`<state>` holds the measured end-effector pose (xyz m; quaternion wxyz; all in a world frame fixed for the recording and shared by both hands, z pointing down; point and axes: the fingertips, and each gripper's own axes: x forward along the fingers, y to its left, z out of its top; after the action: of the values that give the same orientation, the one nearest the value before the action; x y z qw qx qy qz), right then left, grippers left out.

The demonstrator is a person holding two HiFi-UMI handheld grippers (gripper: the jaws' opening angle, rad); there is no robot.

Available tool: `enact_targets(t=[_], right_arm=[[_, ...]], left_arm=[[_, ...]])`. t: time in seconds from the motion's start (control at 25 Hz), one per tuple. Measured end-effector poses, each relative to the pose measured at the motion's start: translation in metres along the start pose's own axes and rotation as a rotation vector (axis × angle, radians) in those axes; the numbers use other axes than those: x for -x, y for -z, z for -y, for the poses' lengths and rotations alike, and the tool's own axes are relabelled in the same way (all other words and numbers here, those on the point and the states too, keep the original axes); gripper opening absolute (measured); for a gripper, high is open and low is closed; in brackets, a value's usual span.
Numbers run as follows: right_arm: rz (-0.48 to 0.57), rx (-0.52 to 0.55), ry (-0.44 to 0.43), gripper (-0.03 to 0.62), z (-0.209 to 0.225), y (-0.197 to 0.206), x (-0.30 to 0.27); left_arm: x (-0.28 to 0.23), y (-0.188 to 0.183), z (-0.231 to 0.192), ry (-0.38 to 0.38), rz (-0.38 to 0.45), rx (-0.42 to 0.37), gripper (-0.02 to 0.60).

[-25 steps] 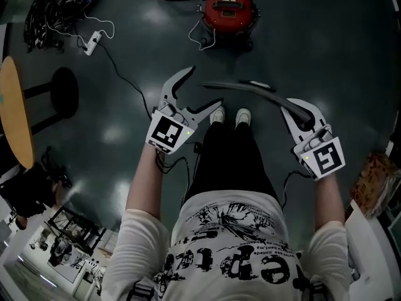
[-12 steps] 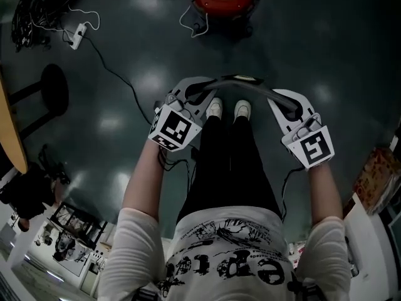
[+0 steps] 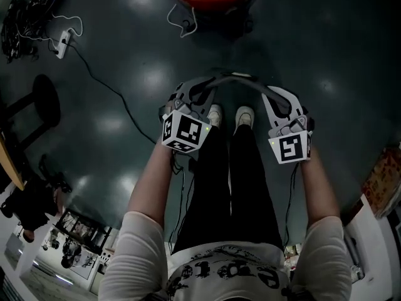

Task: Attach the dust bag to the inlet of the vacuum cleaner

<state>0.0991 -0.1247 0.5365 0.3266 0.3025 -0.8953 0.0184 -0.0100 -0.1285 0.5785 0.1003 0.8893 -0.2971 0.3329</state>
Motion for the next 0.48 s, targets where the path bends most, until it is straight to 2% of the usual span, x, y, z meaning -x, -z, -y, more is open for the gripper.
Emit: enact_targets(t=[0.2, 0.48], right_arm=[[0.008, 0.105, 0.079, 0.009, 0.011, 0.043, -0.048], [0.002, 0.142, 0.157, 0.009, 0.026, 0.075, -0.1]], left_arm=[[-0.049, 0.03, -0.022, -0.041, -0.021, 0.003, 0.013], [-0.095, 0.057, -0.051, -0.093, -0.045, 0.031, 0.014]])
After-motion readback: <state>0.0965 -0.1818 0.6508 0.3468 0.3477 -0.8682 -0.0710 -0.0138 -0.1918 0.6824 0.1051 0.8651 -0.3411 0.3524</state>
